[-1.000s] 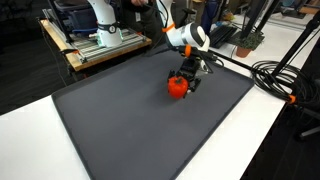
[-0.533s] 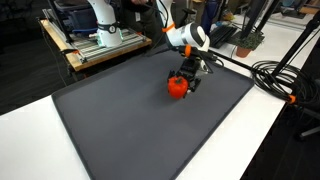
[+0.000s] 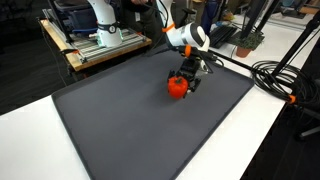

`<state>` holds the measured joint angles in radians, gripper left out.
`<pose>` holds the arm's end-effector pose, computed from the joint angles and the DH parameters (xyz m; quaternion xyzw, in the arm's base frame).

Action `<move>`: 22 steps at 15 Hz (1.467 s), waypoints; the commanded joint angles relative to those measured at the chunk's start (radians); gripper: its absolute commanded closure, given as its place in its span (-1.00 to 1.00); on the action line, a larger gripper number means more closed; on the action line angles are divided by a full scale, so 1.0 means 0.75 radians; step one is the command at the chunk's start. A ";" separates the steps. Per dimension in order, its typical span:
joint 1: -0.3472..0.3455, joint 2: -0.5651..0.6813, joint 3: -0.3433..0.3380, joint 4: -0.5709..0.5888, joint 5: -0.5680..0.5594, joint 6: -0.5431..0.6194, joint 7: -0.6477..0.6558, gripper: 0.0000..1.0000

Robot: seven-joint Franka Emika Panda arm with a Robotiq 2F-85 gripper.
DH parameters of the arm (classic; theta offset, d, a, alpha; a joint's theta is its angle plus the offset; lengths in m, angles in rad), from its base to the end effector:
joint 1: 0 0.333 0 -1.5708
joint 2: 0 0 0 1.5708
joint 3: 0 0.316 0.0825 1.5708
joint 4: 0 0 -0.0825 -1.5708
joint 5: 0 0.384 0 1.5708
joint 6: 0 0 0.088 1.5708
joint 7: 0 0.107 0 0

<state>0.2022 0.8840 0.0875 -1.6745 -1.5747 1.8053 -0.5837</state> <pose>0.6347 0.0971 0.0985 0.4475 0.6543 -0.3324 0.5110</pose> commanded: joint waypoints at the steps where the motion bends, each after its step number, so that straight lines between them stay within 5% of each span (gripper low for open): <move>1: -0.003 0.004 0.007 0.005 -0.001 -0.006 -0.001 -0.32; 7: -0.003 0.004 0.007 0.005 -0.001 -0.006 -0.001 -0.32; 8: -0.003 0.004 0.007 0.005 -0.001 -0.006 -0.001 0.18; 22: -0.076 0.105 -0.001 0.050 -0.003 0.088 0.002 0.18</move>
<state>0.1581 0.9450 0.0831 -1.6631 -1.5752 1.8378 -0.5813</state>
